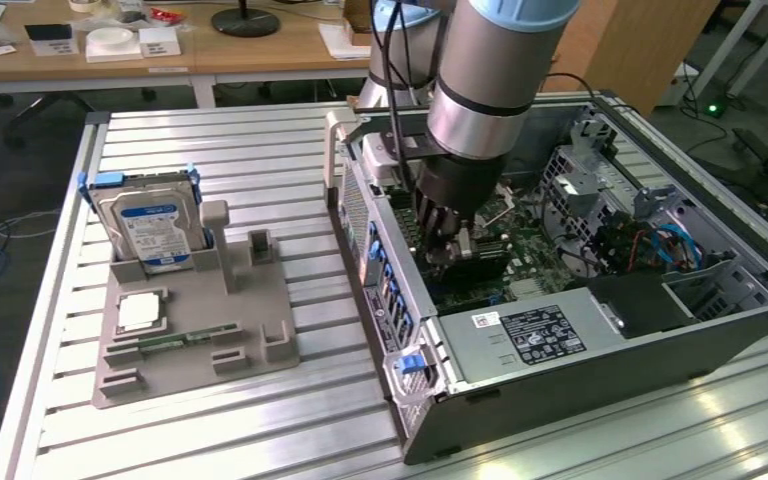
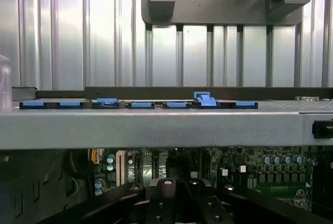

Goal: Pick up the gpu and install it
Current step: 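Press down on the gpu until it lock into place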

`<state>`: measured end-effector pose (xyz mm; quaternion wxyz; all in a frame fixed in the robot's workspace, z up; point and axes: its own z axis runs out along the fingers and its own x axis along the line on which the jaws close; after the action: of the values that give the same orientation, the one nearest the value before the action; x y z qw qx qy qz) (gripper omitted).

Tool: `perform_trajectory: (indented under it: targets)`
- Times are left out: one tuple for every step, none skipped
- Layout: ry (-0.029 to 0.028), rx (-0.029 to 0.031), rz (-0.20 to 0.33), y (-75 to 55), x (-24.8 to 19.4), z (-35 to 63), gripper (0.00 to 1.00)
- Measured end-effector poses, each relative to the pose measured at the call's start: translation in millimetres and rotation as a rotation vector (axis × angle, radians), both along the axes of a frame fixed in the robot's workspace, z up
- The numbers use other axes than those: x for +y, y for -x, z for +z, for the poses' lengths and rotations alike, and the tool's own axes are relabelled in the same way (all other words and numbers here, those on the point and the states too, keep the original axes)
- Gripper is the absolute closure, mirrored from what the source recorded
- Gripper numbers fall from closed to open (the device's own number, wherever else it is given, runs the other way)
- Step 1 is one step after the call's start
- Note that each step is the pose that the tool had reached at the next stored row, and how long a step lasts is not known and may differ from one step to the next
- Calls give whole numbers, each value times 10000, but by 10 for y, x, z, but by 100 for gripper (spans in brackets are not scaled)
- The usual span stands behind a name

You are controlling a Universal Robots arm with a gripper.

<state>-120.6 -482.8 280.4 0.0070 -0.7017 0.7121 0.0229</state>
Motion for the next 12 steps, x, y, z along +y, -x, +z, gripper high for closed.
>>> perform_trajectory:
  targets:
    - [0, 0, 5, 22, -3, 0, 89]
    - [1, 0, 12, 55, -4, 0, 89]
    - [0, 0, 20, 75, -4, 0, 89]
    - [0, 0, 27, 92, -4, -1, 89]
    - [0, 0, 33, 104, -4, 0, 89]
    - [0, -1, 36, 111, -4, 0, 89]
    - [0, 1, 39, 122, -4, 0, 89]
    - [1, -1, 42, 135, -4, 0, 89]
    - [0, -2, 43, 144, -4, 0, 89]
    - [-1, 0, 43, 151, -4, -1, 89]
    - [1, 1, 43, 153, -4, -1, 89]
    - [2, 2, 44, 153, -2, -3, 89]
